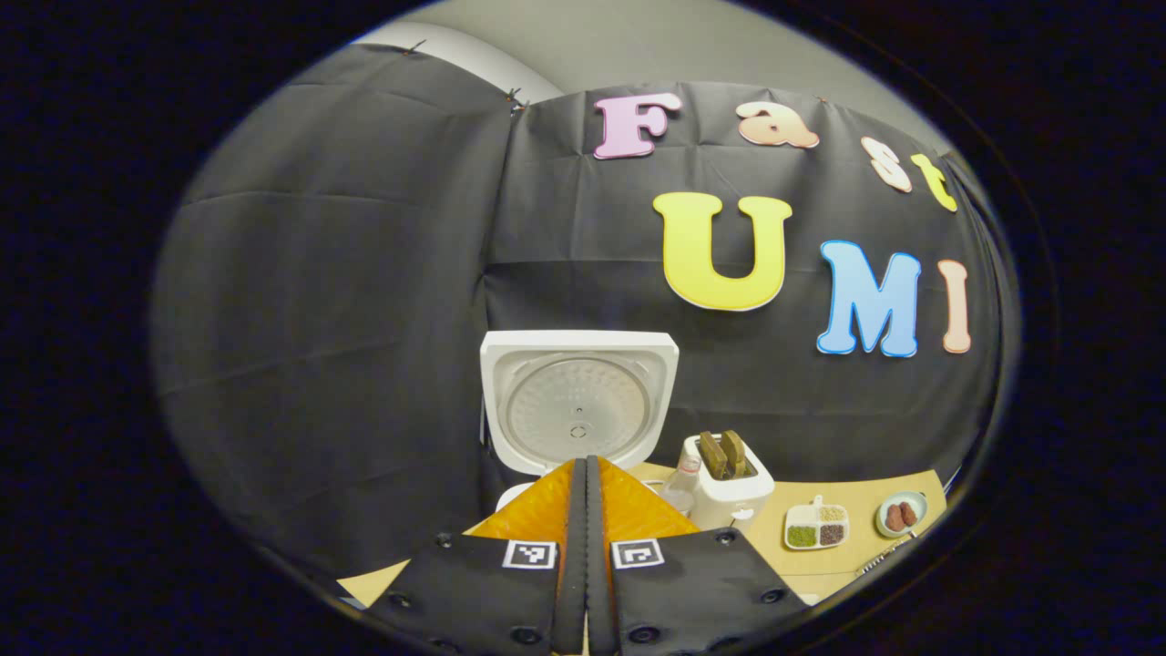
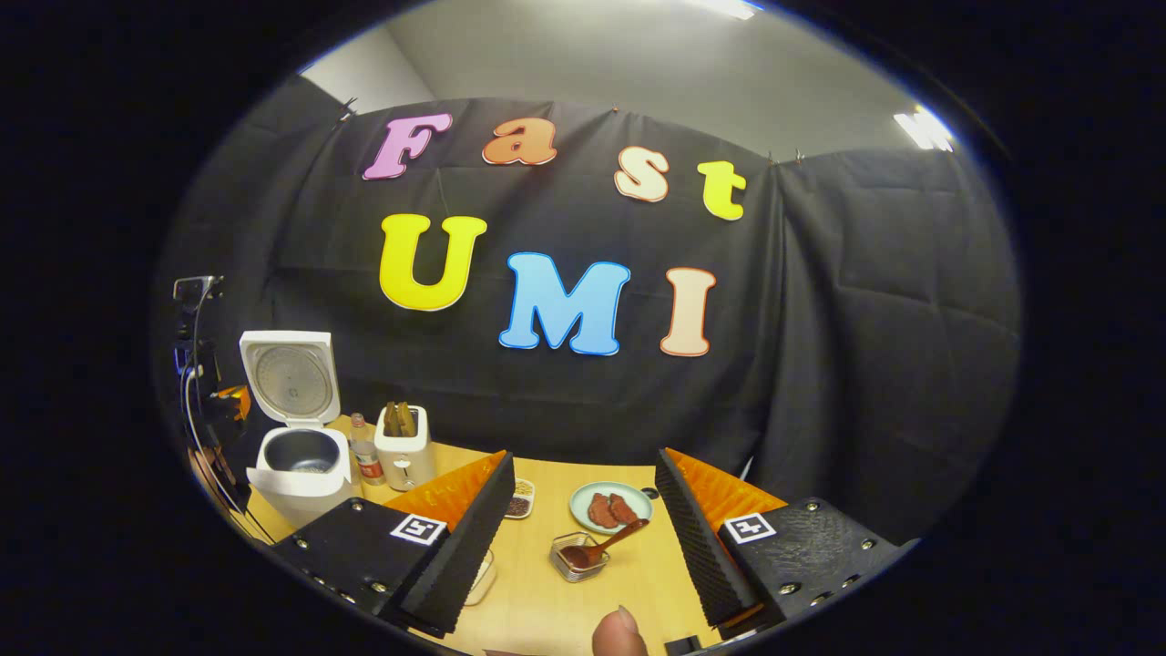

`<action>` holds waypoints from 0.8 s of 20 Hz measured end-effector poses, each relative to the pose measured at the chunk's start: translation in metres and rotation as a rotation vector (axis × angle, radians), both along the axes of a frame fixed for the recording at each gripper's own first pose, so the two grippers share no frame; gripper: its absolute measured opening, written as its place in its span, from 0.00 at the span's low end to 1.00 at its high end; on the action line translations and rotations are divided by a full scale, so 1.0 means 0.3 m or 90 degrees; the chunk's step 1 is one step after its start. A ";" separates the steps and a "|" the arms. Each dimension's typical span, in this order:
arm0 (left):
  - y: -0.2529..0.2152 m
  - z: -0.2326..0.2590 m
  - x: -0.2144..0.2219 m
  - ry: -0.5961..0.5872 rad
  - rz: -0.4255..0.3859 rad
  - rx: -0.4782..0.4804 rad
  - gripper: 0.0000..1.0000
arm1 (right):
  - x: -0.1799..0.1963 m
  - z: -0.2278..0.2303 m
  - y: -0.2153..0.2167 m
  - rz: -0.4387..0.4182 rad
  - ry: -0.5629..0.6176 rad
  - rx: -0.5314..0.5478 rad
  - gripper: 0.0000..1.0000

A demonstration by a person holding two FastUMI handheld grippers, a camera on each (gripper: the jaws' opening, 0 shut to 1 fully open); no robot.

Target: Close the left gripper, press the button to open the rice cooker; take a wooden spoon from the chopstick holder with the right hand, scoop a spoonful of rice and pour it into the rice cooker, then put the wooden spoon back into the chopstick holder.

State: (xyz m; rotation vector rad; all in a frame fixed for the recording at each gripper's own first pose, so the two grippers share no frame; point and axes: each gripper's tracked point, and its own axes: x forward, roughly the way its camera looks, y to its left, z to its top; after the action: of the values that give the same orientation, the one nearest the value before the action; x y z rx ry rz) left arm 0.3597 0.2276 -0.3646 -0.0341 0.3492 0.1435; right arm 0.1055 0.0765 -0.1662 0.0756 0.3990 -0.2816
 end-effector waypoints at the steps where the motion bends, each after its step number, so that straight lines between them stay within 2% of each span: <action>1: 0.003 0.029 -0.033 -0.005 0.001 0.000 0.08 | 0.022 -0.016 -0.020 0.003 -0.026 0.043 0.95; 4: -0.004 0.093 -0.126 -0.018 -0.002 0.011 0.08 | 0.067 -0.116 -0.160 -0.045 -0.070 0.121 0.95; 9: -0.105 0.220 -0.275 -0.040 -0.005 0.001 0.10 | 0.080 -0.390 -0.300 -0.039 -0.014 0.140 0.96; 11: -0.155 0.284 -0.346 -0.053 -0.009 0.015 0.27 | 0.093 -0.501 -0.345 -0.025 0.010 0.152 0.96; 16: -0.317 0.442 -0.565 -0.070 -0.016 0.032 0.79 | 0.137 -0.774 -0.436 0.003 0.059 0.229 0.97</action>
State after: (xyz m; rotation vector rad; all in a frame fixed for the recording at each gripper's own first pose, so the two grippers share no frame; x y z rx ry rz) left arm 0.1903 0.1324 -0.2319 0.0128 0.2365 0.1253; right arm 0.1465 -0.0544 -0.3983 0.4157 0.5396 -0.2067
